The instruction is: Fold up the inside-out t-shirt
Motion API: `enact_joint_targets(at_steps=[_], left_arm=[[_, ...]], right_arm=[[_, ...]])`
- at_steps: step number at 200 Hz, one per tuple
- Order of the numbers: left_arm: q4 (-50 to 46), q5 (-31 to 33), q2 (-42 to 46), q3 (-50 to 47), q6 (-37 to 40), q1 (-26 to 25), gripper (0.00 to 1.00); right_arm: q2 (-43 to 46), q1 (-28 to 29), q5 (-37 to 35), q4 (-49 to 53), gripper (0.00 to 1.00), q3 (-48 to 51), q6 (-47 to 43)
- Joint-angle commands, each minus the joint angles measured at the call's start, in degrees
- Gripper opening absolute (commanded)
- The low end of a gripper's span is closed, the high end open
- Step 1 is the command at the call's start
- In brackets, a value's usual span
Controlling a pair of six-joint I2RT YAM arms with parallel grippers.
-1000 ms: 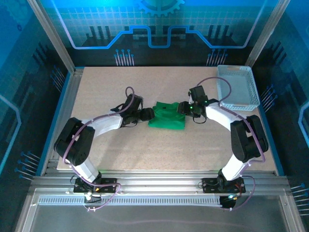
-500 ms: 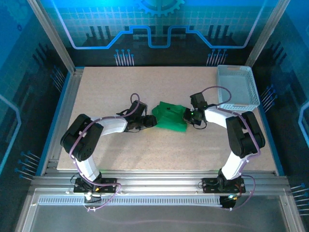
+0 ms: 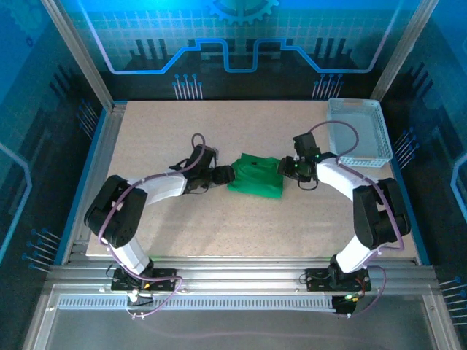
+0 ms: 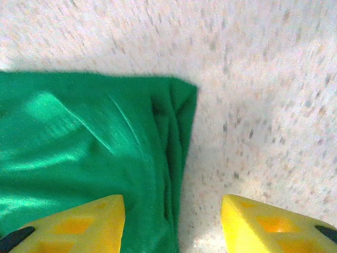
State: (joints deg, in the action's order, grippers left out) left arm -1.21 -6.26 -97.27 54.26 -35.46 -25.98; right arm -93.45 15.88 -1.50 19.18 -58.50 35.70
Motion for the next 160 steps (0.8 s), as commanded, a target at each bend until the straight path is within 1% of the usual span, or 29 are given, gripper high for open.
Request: enact_joint_targets(at_steps=[1, 21, 41, 67, 91, 105, 111, 116, 129, 141, 150, 160], left_arm=[[-3.8, -0.8, -3.6, 8.5, 2.8, 2.8, 0.68], [-6.9, -1.6, -9.9, 15.6, 3.5, 2.8, 0.68], [-8.6, -2.4, -14.9, 20.5, 3.0, 2.9, 0.68], [-9.6, -3.3, -18.6, 23.3, 2.0, 2.9, 0.67], [-10.2, -3.9, -20.3, 24.2, 1.6, 2.6, 0.67], [-10.2, -5.0, -21.3, 24.7, 1.3, 2.4, 0.63], [-9.9, -5.5, -21.8, 24.9, 1.2, 2.2, 0.60], [-9.8, -5.9, -22.0, 25.1, 1.1, 1.9, 0.58], [-9.0, -6.8, -22.5, 25.4, 0.9, 1.4, 0.49], [-7.8, -7.3, -22.3, 25.3, 0.6, 1.0, 0.38], [-6.9, -7.7, -21.9, 25.3, 0.4, 0.8, 0.31], [-5.9, -8.7, -21.3, 25.3, 0.3, 0.7, 0.27]], right_arm=[[-0.4, -1.0, -0.3, 1.9, 0.54, -4.1, -3.6], [-3.9, -1.2, 0.8, 1.9, 0.55, -7.6, -3.9], [-6.8, -1.3, 1.7, 1.8, 0.55, -10.2, -3.8], [-10.3, -1.3, 2.8, 2.2, 0.55, -12.8, -3.8], [-12.7, -1.2, 3.4, 2.6, 0.58, -14.0, -3.6], [-13.7, -1.2, 3.9, 2.6, 0.57, -14.1, -3.5], [-14.1, -1.2, 4.3, 2.4, 0.55, -14.1, -3.4], [-14.2, -1.1, 4.6, 2.1, 0.52, -13.9, -3.4], [-14.4, -1.0, 4.6, 1.8, 0.43, -13.6, -3.3], [-14.4, -0.9, 4.6, 1.8, 0.33, -13.4, -3.2], [-14.2, -0.9, 4.4, 1.8, 0.27, -13.3, -3.2], [-13.9, -0.9, 4.2, 1.8, 0.22, -13.1, -3.3]])
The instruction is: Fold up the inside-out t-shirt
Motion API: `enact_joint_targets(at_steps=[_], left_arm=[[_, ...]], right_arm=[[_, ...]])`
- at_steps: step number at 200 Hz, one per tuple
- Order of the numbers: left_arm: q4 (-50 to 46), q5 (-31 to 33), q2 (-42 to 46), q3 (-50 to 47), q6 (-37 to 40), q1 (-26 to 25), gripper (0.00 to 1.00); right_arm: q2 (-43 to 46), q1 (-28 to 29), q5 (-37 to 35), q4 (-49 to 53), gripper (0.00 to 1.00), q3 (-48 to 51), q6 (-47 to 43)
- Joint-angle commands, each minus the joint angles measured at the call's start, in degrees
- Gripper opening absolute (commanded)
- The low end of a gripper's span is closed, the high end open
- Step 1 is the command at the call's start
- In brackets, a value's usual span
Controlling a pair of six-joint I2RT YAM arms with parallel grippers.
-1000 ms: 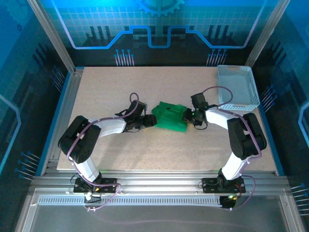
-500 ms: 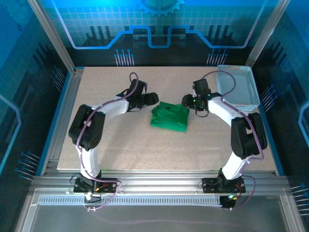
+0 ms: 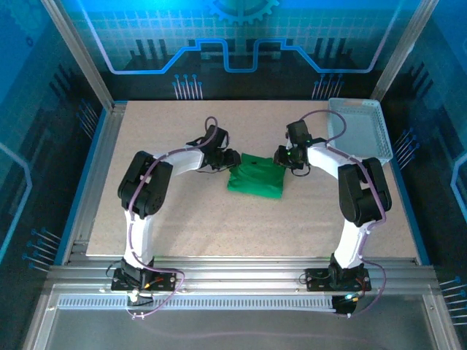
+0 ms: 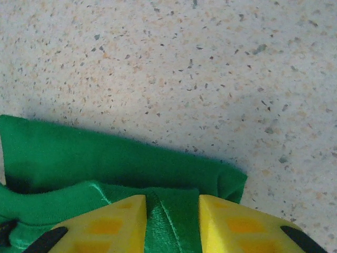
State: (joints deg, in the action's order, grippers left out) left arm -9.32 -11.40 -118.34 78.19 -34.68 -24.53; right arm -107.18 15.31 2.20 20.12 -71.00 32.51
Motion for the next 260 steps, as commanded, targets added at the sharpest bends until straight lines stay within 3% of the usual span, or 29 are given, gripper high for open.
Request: enact_joint_targets(at_steps=[1, 56, 99, 138, 179, 212, 234, 260], left_arm=[[2.4, -3.6, -0.2, 1.4, -0.5, -0.8, 0.26], [4.0, -1.9, 4.0, 0.7, 0.0, -1.4, 0.00], [7.9, 0.8, 7.0, 0.5, 1.7, -1.4, 0.00], [6.9, 0.8, 2.9, 5.1, 2.0, -1.4, 0.04], [0.5, 0.6, -6.5, 13.7, 2.8, -1.4, 0.18], [-7.6, 2.2, -9.3, 19.9, 5.1, -1.2, 0.50], [-10.8, 6.1, -6.2, 19.3, 5.6, -0.6, 0.67], [-15.0, 15.1, 0.8, 14.7, 5.7, -1.2, 0.75]], right_arm=[[-0.2, -0.3, 0.5, 0.9, 0.22, -0.6, -0.1], [2.5, -0.3, -1.9, 1.2, 0.01, 0.6, 0.1], [9.3, -0.1, -6.7, 0.7, 0.00, 5.4, 1.7], [13.5, -0.1, -9.0, -0.8, 0.00, 10.7, 4.7], [9.8, -0.6, -10.2, 0.0, 0.00, 11.7, 7.8], [8.0, -1.2, -9.4, 0.4, 0.00, 11.1, 8.0], [9.6, -1.2, -10.3, 2.1, 0.15, 10.8, 7.2], [13.1, -1.3, -10.3, 2.8, 0.33, 12.4, 6.3]])
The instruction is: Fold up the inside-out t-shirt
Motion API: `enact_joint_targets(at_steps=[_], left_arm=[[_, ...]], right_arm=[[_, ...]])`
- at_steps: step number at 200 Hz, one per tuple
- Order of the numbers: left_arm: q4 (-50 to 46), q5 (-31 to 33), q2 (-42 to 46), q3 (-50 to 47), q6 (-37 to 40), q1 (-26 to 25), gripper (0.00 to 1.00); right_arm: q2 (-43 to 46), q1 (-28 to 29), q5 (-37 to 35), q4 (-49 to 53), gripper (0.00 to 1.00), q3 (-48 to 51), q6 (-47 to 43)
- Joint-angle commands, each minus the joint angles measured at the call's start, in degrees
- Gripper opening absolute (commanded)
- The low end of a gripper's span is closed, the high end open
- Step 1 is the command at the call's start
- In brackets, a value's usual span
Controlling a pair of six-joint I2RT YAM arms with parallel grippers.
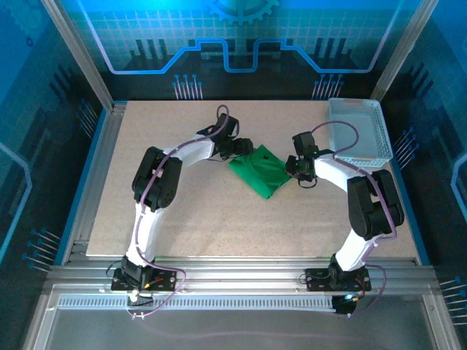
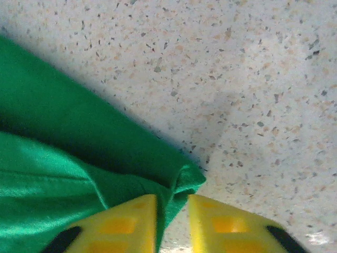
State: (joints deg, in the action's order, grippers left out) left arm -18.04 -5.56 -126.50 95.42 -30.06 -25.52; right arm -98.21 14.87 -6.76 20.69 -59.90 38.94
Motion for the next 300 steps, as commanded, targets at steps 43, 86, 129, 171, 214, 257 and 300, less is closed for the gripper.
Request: enact_joint_targets(at_steps=[43, 86, 129, 171, 214, 257, 300], left_arm=[[-4.6, 20.1, 20.6, -14.5, -0.2, -9.6, 0.86], [-7.9, 21.3, 11.1, -6.7, 0.4, -17.6, 0.88], [-17.1, 22.6, -3.0, 8.9, 0.8, -18.2, 0.87], [-22.7, 26.6, -9.2, 14.9, 1.0, -13.0, 0.85], [-25.5, 31.3, -7.2, 13.1, 2.1, -1.8, 0.82], [-26.0, 30.2, -5.8, 15.3, 5.6, 11.4, 0.80], [-29.5, 25.1, -11.7, 26.6, 11.7, 20.9, 0.80]], right_arm=[[9.9, -1.1, -0.1, 2.2, 0.47, 4.8, -1.0], [16.9, -2.0, -2.8, 3.8, 0.65, 7.8, -0.7], [26.7, -3.0, -4.4, 6.4, 0.73, 12.0, -0.7], [35.8, -3.9, -5.1, 9.3, 0.77, 14.0, -2.3], [42.0, -6.7, -6.1, 12.9, 0.80, 13.9, -4.7], [45.2, -10.2, -3.8, 14.9, 0.80, 14.0, -6.1], [48.3, -13.3, -1.3, 18.0, 0.81, 13.1, -7.4]])
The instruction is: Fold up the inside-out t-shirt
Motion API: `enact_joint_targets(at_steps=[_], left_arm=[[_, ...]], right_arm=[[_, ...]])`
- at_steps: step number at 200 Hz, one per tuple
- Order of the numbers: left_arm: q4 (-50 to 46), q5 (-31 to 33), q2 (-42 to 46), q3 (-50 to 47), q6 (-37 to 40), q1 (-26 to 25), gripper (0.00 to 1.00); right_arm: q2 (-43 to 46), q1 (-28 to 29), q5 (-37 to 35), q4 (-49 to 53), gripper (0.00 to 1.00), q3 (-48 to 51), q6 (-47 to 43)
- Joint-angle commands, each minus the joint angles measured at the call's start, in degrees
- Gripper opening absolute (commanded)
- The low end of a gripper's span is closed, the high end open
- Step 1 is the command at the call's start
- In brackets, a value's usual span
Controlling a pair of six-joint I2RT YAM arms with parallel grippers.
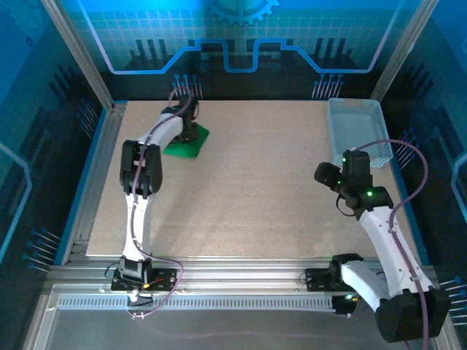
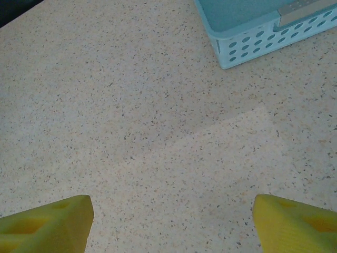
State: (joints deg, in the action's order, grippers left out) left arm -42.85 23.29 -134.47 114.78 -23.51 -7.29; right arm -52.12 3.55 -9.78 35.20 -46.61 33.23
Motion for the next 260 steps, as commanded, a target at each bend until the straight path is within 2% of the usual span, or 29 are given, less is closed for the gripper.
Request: enact_joint_targets(at_steps=[1, 32, 58, 72, 87, 113, 126, 144, 163, 173, 191, 202, 222, 237, 244, 251, 260], left_arm=[[-4.9, -3.8, -3.9, 7.6, 5.3, 2.8, 0.80], [-4.3, -5.9, -7.0, 12.7, 8.0, 7.8, 0.80], [-5.6, -6.4, -7.3, 17.3, 9.5, 9.0, 0.80], [-7.0, -7.1, -5.6, 18.8, 9.6, 8.9, 0.80], [-6.7, -7.7, -0.7, 16.1, 8.8, 8.6, 0.83], [-1.8, -9.2, 11.5, 6.0, 8.1, 7.9, 0.98], [0.1, -9.8, 17.4, 0.4, 7.1, 7.6, 0.99], [7.3, -10.5, 27.1, -13.8, 4.9, 7.6, 0.99], [19.9, -8.8, 38.8, -32.3, 3.2, 7.7, 0.99], [28.4, -7.8, 44.8, -42.6, 3.5, 7.6, 0.99], [50.2, -6.8, 53.6, -62.1, 7.9, 7.3, 0.99], [58.6, -5.9, 56.0, -69.6, 11.4, 6.9, 0.99], [59.3, -6.4, 55.8, -72.9, 13.7, 6.8, 0.99], [64.8, -7.2, 55.2, -77.3, 14.5, 6.8, 0.99], [69.2, -7.7, 54.9, -80.0, 15.6, 6.8, 0.99], [67.9, -8.2, 56.3, -80.6, 15.8, 6.8, 0.99], [72.0, -9.2, 57.3, -83.1, 18.0, 6.7, 0.99]], right_arm=[[2.3, -1.9, 1.7, 3.6, 0.81, -0.2, -1.7], [4.8, -3.6, 2.5, 5.4, 0.81, -0.4, -2.8], [5.2, -4.2, 3.1, 5.8, 0.82, -0.6, -2.8], [4.9, -4.3, 3.6, 5.3, 0.82, -0.6, -2.9], [4.2, -4.2, 4.0, 4.3, 0.83, -0.8, -3.0], [2.1, -4.3, 3.9, 1.6, 0.83, -1.6, -3.5], [0.4, -4.3, 3.2, -0.2, 0.85, -2.1, -4.5], [-2.9, -4.3, 0.2, -2.4, 0.89, -3.0, -6.0], [-5.6, -4.3, -1.8, -7.8, 0.92, -2.0, -9.0], [-6.3, -4.3, -2.2, -13.6, 0.99, 1.1, -11.0], [-7.7, -4.2, -0.6, -28.1, 1.00, 8.8, -15.3], [-10.6, -3.7, -1.6, -33.1, 1.00, 10.5, -16.8], [-16.8, 0.6, -9.7, -39.7, 1.00, 11.0, -22.9], [-20.4, 3.5, -14.1, -47.1, 1.00, 12.6, -26.4], [-21.7, 4.0, -14.0, -52.0, 1.00, 14.1, -27.4], [-22.6, 4.2, -13.3, -56.7, 1.00, 15.8, -27.9], [-23.9, 4.3, -11.2, -62.2, 1.00, 18.0, -29.3]])
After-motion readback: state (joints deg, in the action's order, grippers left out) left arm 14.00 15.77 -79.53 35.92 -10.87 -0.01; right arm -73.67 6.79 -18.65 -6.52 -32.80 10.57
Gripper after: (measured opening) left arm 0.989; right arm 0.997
